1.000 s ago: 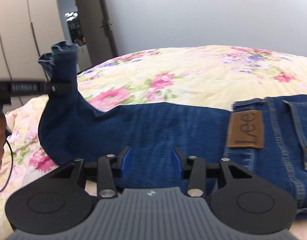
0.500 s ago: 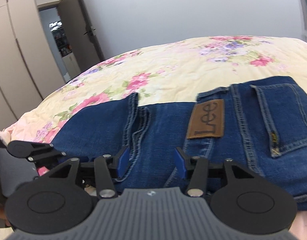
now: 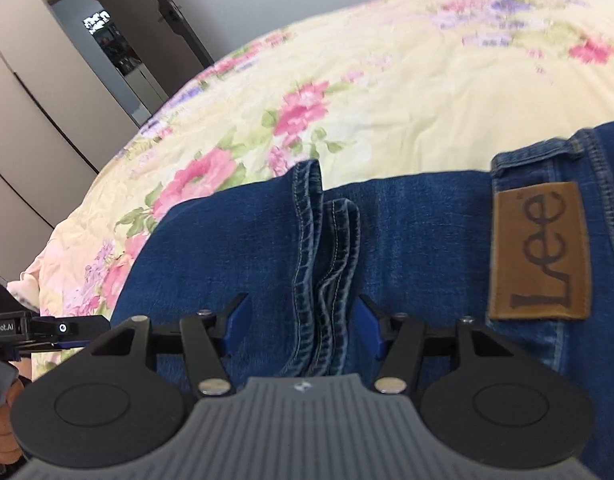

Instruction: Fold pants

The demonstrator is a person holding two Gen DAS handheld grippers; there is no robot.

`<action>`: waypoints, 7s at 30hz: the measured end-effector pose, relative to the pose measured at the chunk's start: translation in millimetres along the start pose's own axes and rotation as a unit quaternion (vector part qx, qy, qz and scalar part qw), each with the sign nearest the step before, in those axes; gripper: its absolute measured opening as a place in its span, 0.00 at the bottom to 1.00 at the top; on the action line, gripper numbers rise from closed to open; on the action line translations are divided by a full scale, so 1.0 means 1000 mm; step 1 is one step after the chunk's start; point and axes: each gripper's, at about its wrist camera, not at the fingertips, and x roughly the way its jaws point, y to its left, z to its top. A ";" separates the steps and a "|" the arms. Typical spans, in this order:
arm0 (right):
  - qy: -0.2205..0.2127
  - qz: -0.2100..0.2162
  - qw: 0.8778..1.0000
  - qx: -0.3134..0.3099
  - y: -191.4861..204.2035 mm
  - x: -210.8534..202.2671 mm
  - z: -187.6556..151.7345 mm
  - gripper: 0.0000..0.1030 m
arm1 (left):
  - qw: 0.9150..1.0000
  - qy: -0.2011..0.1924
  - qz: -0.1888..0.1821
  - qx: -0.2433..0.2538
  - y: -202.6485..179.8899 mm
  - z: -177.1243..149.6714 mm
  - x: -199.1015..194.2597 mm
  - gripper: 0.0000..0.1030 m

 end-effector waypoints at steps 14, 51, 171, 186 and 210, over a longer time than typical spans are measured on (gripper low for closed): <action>0.076 0.020 0.997 0.009 -0.002 0.026 0.021 0.14 | 1.000 0.020 -0.003 0.007 -0.011 -0.005 0.020 0.85; -0.055 -0.188 0.896 -0.399 -0.033 -0.101 -0.120 0.37 | 1.000 0.019 0.014 0.016 -0.027 -0.038 0.021 0.83; -0.135 -0.047 0.978 -0.153 -0.067 -0.133 -0.094 0.55 | 0.999 -0.035 -0.031 -0.014 -0.101 -0.028 -0.036 0.29; -0.218 -0.046 0.974 -0.041 -0.120 -0.197 -0.066 0.54 | 0.985 -0.071 -0.066 0.143 -0.256 -0.041 -0.052 0.27; -0.260 -0.150 0.928 0.220 -0.265 -0.258 -0.067 0.55 | 0.950 0.071 -0.130 0.274 -0.439 -0.131 0.090 0.46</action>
